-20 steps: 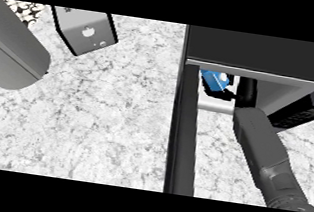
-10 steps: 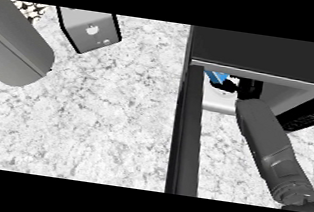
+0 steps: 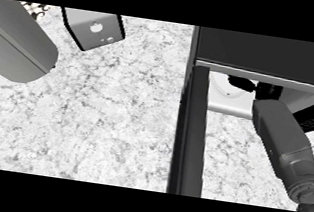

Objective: Pick up the milk, place it into the microwave and close the microwave

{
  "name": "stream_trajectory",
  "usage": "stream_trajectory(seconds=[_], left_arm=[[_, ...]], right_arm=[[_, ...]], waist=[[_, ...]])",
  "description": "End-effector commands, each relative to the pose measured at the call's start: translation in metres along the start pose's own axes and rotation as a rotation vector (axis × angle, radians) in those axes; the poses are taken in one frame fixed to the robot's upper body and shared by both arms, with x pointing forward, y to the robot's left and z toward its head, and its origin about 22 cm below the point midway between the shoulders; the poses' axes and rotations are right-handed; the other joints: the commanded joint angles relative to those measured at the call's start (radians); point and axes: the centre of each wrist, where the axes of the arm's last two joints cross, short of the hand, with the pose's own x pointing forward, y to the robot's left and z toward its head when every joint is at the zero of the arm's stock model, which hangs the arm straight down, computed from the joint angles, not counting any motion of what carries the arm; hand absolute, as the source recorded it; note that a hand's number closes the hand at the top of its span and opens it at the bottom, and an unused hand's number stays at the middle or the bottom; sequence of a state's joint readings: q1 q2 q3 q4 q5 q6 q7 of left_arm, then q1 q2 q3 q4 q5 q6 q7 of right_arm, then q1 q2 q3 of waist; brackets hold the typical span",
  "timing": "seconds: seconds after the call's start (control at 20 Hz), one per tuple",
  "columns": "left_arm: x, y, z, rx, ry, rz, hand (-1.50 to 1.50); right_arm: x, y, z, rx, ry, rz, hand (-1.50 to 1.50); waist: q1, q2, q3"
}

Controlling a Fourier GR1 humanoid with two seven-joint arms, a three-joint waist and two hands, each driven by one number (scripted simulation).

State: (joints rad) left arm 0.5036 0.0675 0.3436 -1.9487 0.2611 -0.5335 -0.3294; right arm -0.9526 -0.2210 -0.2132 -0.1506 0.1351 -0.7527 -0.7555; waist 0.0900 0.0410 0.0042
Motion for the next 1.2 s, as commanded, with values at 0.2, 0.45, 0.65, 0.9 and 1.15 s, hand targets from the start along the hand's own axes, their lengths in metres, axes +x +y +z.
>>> stream_trajectory(seconds=[0.2,0.45,0.65,0.9,1.15], left_arm=[[-0.001,0.010,-0.006,-0.007,0.004,-0.009,-1.50],[-0.001,0.004,-0.020,-0.047,-0.008,0.019,-1.50],[-0.013,-0.003,-0.023,-0.007,0.014,0.014,-1.50],[-0.016,-0.010,-0.022,-0.013,0.015,0.016,-1.50],[-0.018,-0.001,-0.030,-0.024,0.022,0.010,-1.50]], right_arm=[[-0.020,-0.015,0.004,-0.021,0.063,0.029,1.50],[-0.019,-0.019,-0.002,-0.022,0.033,0.121,1.50],[-0.028,-0.019,0.010,0.057,0.005,0.149,-1.50],[-0.013,-0.010,0.001,-0.007,-0.004,0.148,-1.50],[-0.007,-0.002,0.005,0.010,-0.045,0.154,-1.50]], waist=[[0.015,0.007,0.001],[0.032,0.018,0.002],[0.025,0.017,0.002],[0.033,0.012,0.002],[0.035,0.016,0.002]])
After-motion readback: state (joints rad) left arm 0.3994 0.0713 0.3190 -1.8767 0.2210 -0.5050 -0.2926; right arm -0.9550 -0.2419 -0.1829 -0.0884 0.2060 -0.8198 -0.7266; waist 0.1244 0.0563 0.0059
